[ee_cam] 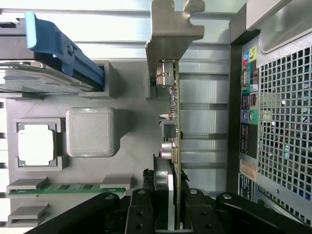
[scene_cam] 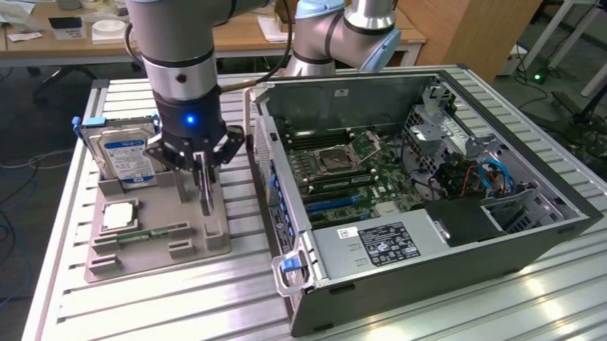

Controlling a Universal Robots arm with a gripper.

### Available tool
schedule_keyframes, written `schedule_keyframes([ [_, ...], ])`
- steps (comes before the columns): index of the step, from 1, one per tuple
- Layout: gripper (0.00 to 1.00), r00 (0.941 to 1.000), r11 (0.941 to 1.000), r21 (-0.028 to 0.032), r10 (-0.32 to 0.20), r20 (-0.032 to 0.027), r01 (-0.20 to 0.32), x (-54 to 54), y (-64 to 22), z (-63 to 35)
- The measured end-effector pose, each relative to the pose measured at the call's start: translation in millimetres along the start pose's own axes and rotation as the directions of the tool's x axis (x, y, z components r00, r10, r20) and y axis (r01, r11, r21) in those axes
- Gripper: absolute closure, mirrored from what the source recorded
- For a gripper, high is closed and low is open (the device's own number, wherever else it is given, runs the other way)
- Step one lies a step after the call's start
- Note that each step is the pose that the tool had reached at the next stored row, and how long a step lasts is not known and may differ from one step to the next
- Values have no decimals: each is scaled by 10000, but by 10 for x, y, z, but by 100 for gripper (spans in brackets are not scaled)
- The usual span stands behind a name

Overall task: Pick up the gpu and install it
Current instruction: 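Pick up the gpu and move the gpu toward the slot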

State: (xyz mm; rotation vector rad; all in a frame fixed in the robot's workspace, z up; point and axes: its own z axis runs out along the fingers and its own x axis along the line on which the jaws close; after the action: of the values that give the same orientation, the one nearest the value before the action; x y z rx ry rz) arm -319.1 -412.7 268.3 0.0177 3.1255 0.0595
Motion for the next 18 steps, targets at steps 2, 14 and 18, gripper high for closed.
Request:
schedule_keyframes([
  [2,72,10000,10000,-1,0,0,0,0,1,-13],
  [14,72,10000,10000,-3,0,1,0,-1,3,-79],
  [18,72,10000,10000,-3,0,-1,0,-1,4,-97],
])
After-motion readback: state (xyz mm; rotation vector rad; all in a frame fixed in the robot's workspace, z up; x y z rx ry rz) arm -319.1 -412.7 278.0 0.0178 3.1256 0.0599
